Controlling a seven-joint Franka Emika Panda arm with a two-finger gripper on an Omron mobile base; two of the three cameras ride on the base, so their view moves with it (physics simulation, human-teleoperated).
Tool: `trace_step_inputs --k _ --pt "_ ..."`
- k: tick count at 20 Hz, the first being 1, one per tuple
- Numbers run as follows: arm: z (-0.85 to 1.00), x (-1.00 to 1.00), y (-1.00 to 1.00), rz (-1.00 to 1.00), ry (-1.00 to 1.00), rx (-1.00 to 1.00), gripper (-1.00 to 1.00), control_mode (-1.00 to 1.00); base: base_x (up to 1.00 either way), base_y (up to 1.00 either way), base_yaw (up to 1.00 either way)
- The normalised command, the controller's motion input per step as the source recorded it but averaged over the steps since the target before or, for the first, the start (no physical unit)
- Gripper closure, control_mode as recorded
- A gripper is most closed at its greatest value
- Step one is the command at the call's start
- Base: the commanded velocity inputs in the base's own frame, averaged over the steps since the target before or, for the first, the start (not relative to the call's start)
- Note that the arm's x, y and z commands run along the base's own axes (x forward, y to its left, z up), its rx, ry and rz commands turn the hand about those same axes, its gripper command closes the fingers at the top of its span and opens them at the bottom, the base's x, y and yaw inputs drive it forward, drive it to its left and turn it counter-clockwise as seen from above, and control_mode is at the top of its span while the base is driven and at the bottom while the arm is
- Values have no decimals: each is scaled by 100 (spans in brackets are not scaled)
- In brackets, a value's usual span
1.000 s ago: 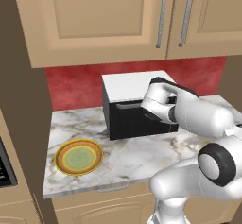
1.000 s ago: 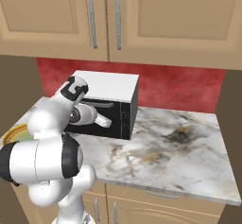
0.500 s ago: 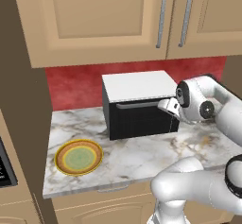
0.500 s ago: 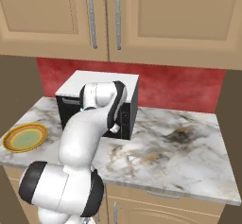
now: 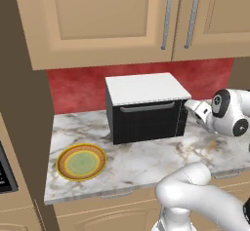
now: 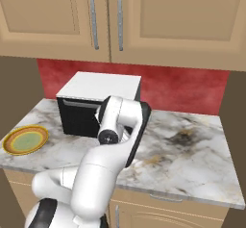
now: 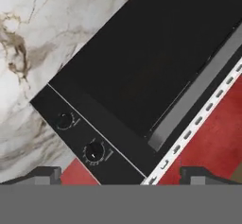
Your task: Pull the toaster oven rack outwards. Pick up the baguette from the plate and place it on the toaster oven rack. Close the toaster oven door fully and set the temperature to the lowest setting.
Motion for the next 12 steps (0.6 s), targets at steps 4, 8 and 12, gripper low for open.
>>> trace_step_inputs --k 4,8,12 --pt "71 -24 -57 -3 43 15 -100 -100 0 0 0" --pt "60 -37 -73 0 46 16 -100 -100 0 0 0" --pt "40 -44 -93 0 47 18 -100 -100 0 0 0"
